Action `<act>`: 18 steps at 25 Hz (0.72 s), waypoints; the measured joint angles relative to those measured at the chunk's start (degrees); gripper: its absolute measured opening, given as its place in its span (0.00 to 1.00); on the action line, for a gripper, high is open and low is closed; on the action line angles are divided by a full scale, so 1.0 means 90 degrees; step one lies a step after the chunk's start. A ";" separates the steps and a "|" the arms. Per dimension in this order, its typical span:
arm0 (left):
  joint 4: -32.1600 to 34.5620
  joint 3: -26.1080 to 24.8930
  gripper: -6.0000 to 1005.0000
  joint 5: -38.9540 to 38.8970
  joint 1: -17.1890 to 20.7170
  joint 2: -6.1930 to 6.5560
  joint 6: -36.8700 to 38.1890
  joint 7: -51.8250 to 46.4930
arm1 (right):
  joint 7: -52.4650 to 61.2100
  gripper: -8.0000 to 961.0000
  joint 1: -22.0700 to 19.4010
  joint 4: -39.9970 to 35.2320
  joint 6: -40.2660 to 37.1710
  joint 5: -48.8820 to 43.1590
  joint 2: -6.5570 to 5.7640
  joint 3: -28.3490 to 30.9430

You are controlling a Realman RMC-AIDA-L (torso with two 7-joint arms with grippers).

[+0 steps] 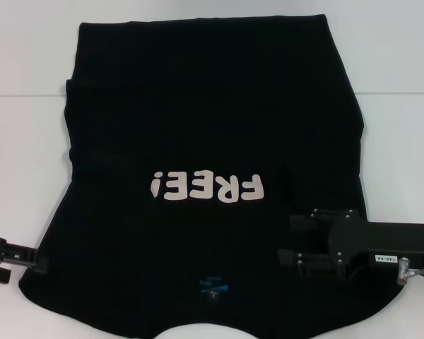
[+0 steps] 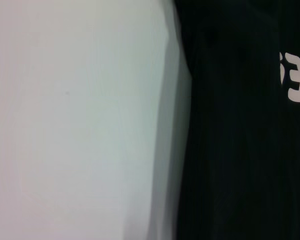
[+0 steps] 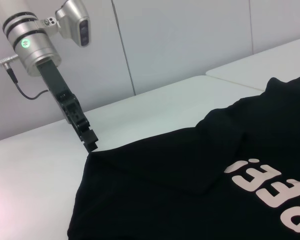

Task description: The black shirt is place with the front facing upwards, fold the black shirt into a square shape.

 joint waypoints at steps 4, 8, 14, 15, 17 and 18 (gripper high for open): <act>-0.0006 0.0191 0.94 0.0014 -0.0011 -0.0049 -0.0160 -0.0050 | 0.0004 0.79 -0.0012 0.0000 -0.0037 0.0000 -0.0003 0.0002; -0.0006 0.0417 0.94 0.0020 -0.0028 -0.0129 -0.0271 -0.0084 | 0.0005 0.79 -0.0017 0.0000 -0.0042 0.0000 -0.0008 0.0006; 0.0065 0.0556 0.95 0.0125 -0.0084 -0.0196 -0.0300 -0.0091 | 0.0005 0.79 0.0000 0.0000 -0.0047 0.0000 -0.0006 0.0005; 0.0149 0.0599 0.93 0.0159 -0.0089 -0.0222 -0.0286 -0.0088 | 0.0007 0.79 0.0000 0.0000 -0.0047 0.0000 -0.0005 0.0006; 0.0377 0.0701 0.91 0.0193 -0.0060 -0.0293 -0.0275 -0.0081 | 0.0010 0.79 0.0000 0.0000 -0.0051 0.0000 -0.0003 0.0022; 0.0664 0.0802 0.90 0.0252 -0.0008 -0.0391 -0.0283 -0.0087 | 0.0012 0.79 -0.0001 0.0000 -0.0063 0.0000 -0.0003 0.0039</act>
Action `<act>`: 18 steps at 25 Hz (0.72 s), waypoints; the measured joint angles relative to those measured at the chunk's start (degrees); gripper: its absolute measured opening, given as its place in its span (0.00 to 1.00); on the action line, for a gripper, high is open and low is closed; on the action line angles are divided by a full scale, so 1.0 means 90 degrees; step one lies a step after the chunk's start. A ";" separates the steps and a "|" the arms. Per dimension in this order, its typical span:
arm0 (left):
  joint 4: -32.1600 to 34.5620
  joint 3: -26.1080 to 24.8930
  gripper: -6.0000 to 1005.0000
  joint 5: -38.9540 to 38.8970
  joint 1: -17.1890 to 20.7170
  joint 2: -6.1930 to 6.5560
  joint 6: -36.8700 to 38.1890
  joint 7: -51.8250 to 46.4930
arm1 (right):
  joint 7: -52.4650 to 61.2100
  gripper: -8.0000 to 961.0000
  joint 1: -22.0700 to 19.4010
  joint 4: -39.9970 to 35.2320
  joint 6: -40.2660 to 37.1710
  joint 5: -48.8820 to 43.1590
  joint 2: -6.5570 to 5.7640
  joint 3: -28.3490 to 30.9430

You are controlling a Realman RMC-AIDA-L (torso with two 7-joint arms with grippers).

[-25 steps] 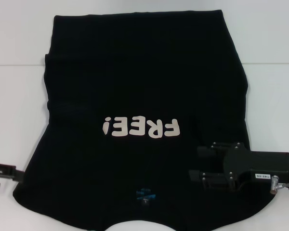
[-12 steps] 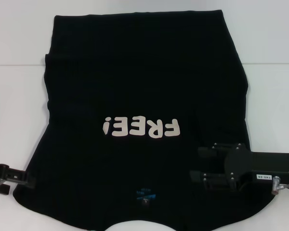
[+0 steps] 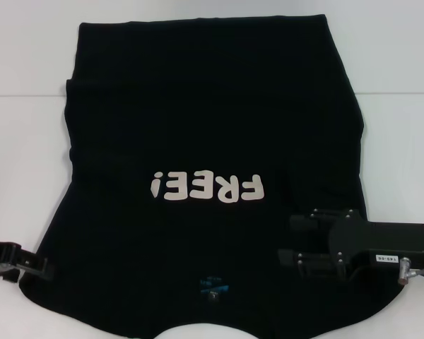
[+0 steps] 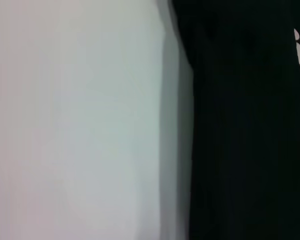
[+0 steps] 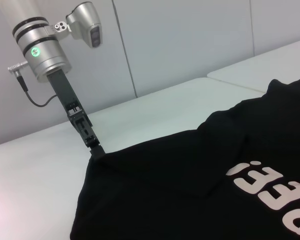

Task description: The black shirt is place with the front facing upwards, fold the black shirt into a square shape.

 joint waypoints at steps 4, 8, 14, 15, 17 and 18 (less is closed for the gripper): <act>0.0048 0.0037 0.86 0.0175 -0.0015 -0.0038 -0.0033 -0.0010 | 0.0007 0.79 -0.0008 0.0000 -0.0069 0.0000 0.0000 0.0060; 0.0045 0.0048 0.76 0.0252 -0.0045 -0.0091 -0.0044 0.0025 | 0.0007 0.79 -0.0006 0.0000 -0.0129 0.0001 -0.0008 0.0121; 0.0022 0.0058 0.52 0.0264 -0.0045 -0.0095 -0.0059 0.0046 | 0.0007 0.79 0.0001 -0.0007 -0.0195 0.0006 -0.0010 0.0133; 0.0018 0.0073 0.48 0.0264 -0.0042 -0.0096 -0.0071 0.0057 | 0.0007 0.79 0.0001 -0.0009 -0.0206 0.0007 -0.0010 0.0133; 0.0011 0.0132 0.38 0.0264 -0.0025 -0.0102 -0.0107 0.0072 | 0.0007 0.79 0.0000 -0.0010 -0.0231 0.0008 -0.0010 0.0138; 0.0009 0.0173 0.31 0.0263 -0.0017 -0.0105 -0.0136 0.0076 | 0.0007 0.79 -0.0001 -0.0010 -0.0239 0.0009 -0.0010 0.0146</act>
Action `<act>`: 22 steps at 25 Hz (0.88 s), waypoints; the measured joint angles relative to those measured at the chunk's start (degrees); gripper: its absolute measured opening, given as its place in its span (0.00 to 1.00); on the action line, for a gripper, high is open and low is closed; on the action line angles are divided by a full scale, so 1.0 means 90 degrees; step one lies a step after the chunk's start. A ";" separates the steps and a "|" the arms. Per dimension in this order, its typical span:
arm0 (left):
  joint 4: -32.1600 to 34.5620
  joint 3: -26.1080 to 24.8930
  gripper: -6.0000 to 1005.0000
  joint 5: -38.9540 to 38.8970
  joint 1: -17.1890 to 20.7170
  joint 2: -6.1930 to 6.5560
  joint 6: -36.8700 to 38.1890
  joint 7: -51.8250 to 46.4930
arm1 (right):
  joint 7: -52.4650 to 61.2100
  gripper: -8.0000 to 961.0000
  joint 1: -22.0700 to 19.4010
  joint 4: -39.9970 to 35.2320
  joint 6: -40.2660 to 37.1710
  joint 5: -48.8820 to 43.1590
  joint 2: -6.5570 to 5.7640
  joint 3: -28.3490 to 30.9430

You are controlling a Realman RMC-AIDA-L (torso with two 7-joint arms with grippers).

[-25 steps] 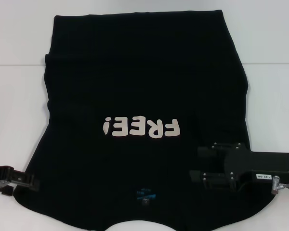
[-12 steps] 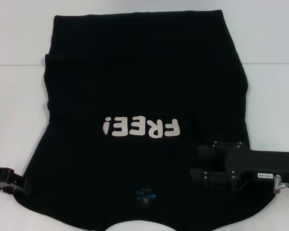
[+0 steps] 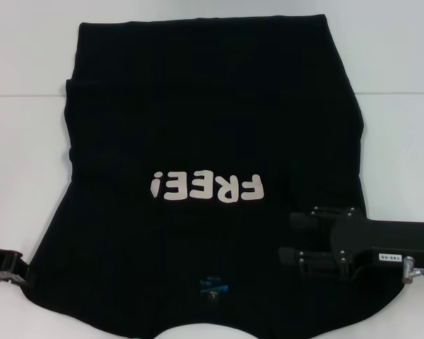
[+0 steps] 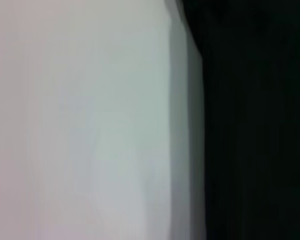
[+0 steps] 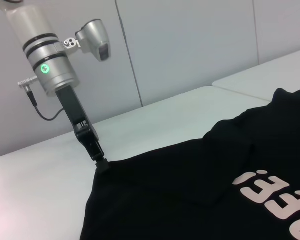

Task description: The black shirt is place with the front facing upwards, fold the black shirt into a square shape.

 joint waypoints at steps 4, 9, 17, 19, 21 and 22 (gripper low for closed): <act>-0.0002 0.0040 0.11 0.0000 0.0012 -0.0013 -0.0031 0.0037 | 0.0000 0.79 -0.0001 0.0000 -0.0035 0.0001 0.0000 0.0045; 0.0023 -0.0055 0.02 -0.0051 0.0022 -0.0028 -0.0010 0.0100 | 0.0175 0.79 -0.0009 -0.0052 -0.0081 0.0001 -0.0005 0.0083; 0.0003 -0.0199 0.03 -0.0098 -0.0014 -0.0015 0.0053 0.0165 | 0.2962 0.79 0.0053 -0.1071 -0.0092 -0.0381 -0.0338 0.0010; 0.0003 -0.0203 0.03 -0.0144 -0.0001 0.0014 0.0064 0.0194 | 0.4166 0.79 0.0170 -0.1509 -0.0141 -0.0912 -0.0504 0.0004; 0.0003 -0.0205 0.03 -0.0191 0.0011 0.0036 0.0087 0.0218 | 0.5456 0.79 0.0409 -0.1795 -0.0354 -0.1583 -0.0768 -0.0026; 0.0003 -0.0207 0.03 -0.0195 0.0016 0.0044 0.0087 0.0221 | 0.6054 0.79 0.0568 -0.1863 -0.0546 -0.1965 -0.0925 -0.0040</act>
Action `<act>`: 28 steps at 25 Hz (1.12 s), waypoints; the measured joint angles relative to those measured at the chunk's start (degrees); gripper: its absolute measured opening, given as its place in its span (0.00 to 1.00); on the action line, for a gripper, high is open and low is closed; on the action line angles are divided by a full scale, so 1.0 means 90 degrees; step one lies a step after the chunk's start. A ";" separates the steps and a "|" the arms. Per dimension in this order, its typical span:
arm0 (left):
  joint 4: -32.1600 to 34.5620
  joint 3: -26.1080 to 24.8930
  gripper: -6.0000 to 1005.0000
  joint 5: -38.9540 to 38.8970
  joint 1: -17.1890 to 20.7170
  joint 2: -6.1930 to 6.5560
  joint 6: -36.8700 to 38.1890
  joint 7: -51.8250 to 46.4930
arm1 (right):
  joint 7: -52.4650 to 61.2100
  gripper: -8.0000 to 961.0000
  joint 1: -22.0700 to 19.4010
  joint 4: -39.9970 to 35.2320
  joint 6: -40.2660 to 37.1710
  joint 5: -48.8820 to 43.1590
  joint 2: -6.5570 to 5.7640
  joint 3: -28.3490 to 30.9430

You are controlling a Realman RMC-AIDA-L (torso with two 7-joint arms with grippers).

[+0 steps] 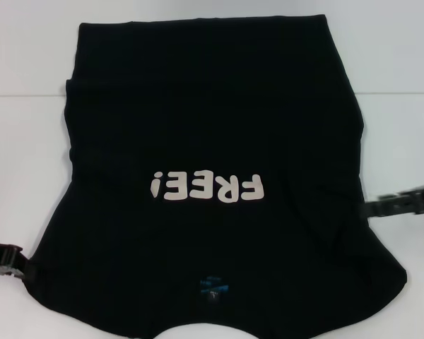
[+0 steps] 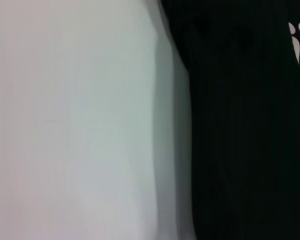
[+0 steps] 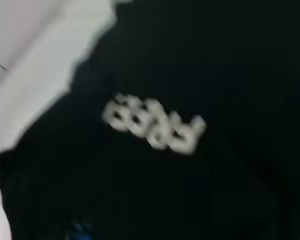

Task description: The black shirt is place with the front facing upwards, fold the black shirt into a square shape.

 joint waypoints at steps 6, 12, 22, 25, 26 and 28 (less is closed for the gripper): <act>-0.0180 -0.0241 0.03 -0.0044 0.0000 0.0061 0.0061 0.0221 | 0.1704 0.79 0.0682 -0.0277 -0.1007 -0.1833 -0.0280 0.0067; -0.0264 -0.0338 0.02 -0.0051 -0.0021 0.0090 0.0069 0.0329 | 0.1739 0.79 0.0748 -0.0101 -0.1050 -0.2230 -0.0125 0.0041; -0.0313 -0.0339 0.03 -0.0052 -0.0025 0.0100 0.0022 0.0388 | 0.1562 0.79 0.0616 0.0384 -0.0506 -0.2261 0.0031 0.0004; -0.0323 -0.0339 0.02 -0.0052 -0.0027 0.0105 0.0015 0.0390 | 0.1547 0.79 0.0618 0.0465 -0.0415 -0.2263 0.0046 -0.0050; -0.0323 -0.0339 0.02 -0.0052 -0.0027 0.0105 0.0015 0.0390 | 0.1542 0.79 0.0624 0.0501 -0.0371 -0.2265 0.0052 -0.0084; -0.0325 -0.0339 0.02 -0.0052 -0.0032 0.0105 0.0014 0.0391 | 0.1521 0.79 0.0649 0.0562 -0.0307 -0.2266 0.0066 -0.0125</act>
